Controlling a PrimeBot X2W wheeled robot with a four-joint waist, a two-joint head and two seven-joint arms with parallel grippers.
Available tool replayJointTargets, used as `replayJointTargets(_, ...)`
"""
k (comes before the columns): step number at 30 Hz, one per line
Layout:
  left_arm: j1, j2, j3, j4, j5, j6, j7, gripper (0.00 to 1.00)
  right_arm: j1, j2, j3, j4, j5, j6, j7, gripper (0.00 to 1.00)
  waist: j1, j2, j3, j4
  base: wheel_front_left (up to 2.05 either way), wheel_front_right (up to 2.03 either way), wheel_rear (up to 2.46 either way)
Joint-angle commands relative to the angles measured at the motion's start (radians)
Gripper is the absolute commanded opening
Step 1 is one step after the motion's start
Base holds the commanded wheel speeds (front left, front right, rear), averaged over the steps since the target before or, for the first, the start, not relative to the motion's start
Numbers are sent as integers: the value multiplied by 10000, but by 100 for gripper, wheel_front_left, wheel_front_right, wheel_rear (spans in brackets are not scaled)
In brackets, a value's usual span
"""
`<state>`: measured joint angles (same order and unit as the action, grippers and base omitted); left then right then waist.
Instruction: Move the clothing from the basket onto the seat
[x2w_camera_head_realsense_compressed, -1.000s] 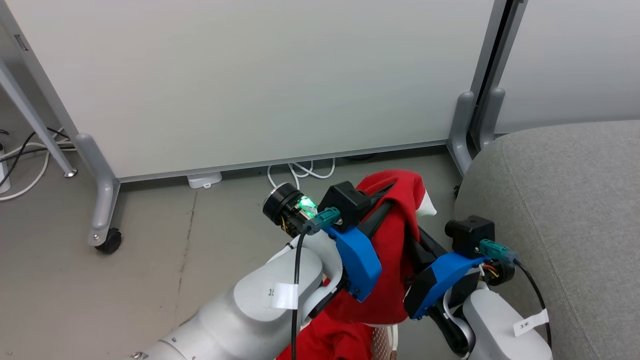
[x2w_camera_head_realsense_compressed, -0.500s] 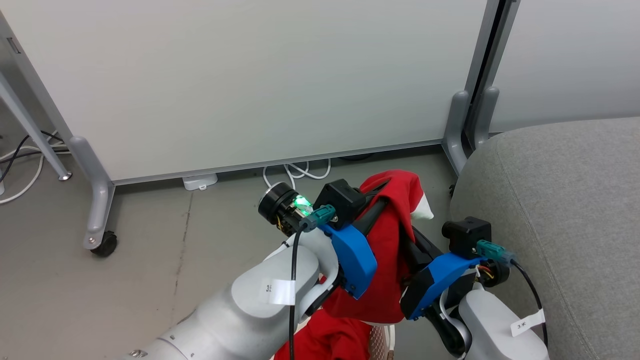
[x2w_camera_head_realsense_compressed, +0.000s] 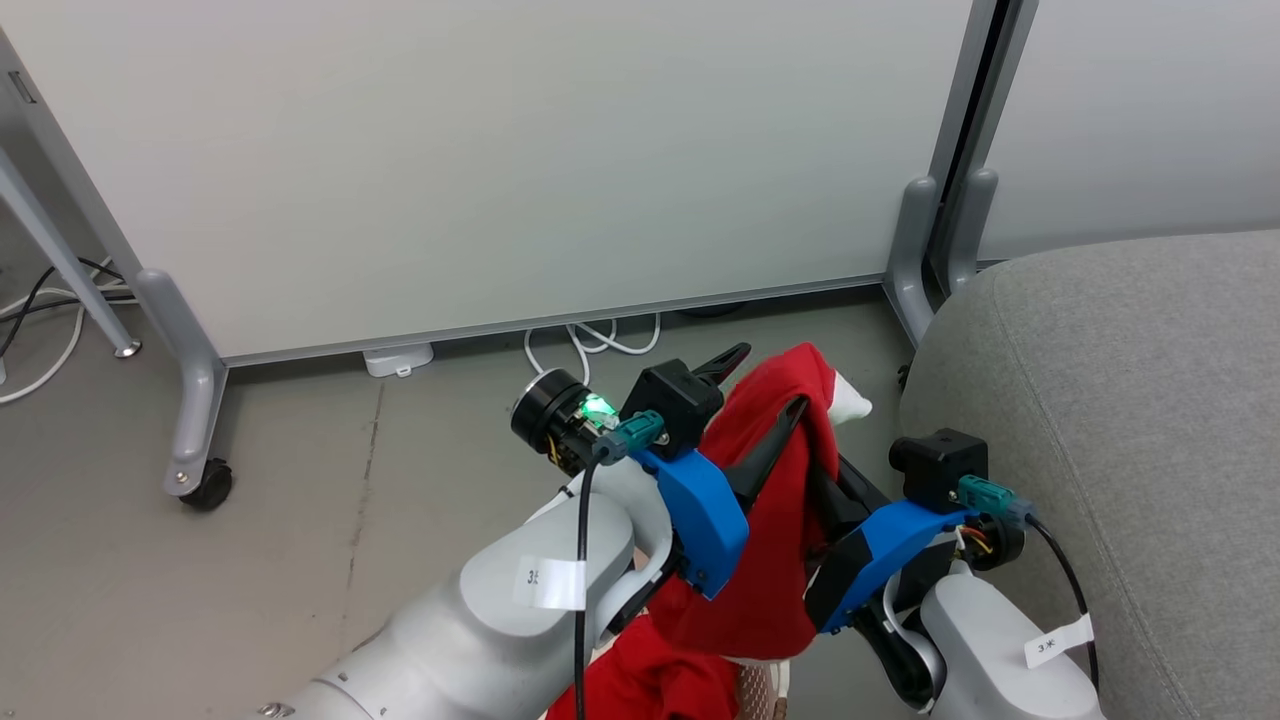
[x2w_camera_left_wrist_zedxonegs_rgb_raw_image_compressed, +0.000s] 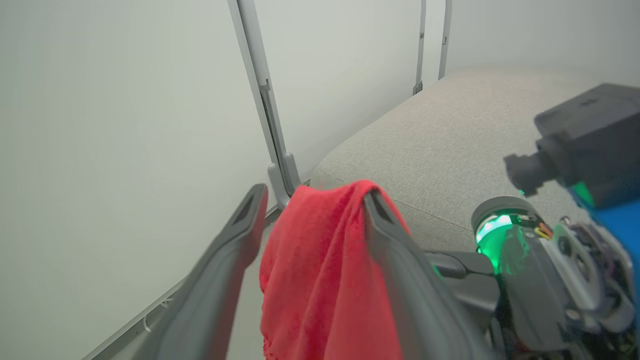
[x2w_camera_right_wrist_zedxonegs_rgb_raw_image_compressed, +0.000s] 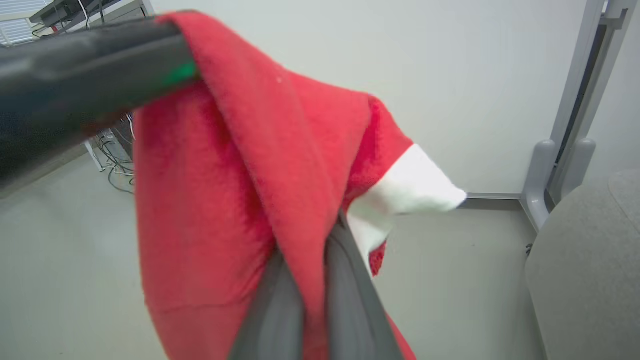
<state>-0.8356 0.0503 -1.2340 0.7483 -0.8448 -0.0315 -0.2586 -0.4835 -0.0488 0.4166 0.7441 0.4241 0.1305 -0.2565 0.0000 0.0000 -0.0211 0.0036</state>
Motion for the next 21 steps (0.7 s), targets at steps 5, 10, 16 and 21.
replayJointTargets(5, 243, 1, -2, 77, 46, 32, -73, 100, -170, -29, -95, 44, -31, 5, -78, 0, 0, 0, 30, 5, 0, 0, 0)
replayJointTargets(10, 657, 126, 411, -175, 211, 116, -75, 100, -174, -29, -195, 4, -44, 5, -94, 0, 0, 0, 75, -44, 0, 0, 0)
replayJointTargets(16, 1552, 543, 1307, -978, 690, 329, -77, 100, -137, -29, -402, -46, -134, 5, -98, 0, 0, 0, 140, -68, 0, 0, 0)
replayJointTargets(21, 2708, 1107, 2458, -1924, 1498, 439, -79, 100, -67, -29, -573, -123, -292, 5, -98, 0, 0, 0, 199, -107, 0, 0, 0)
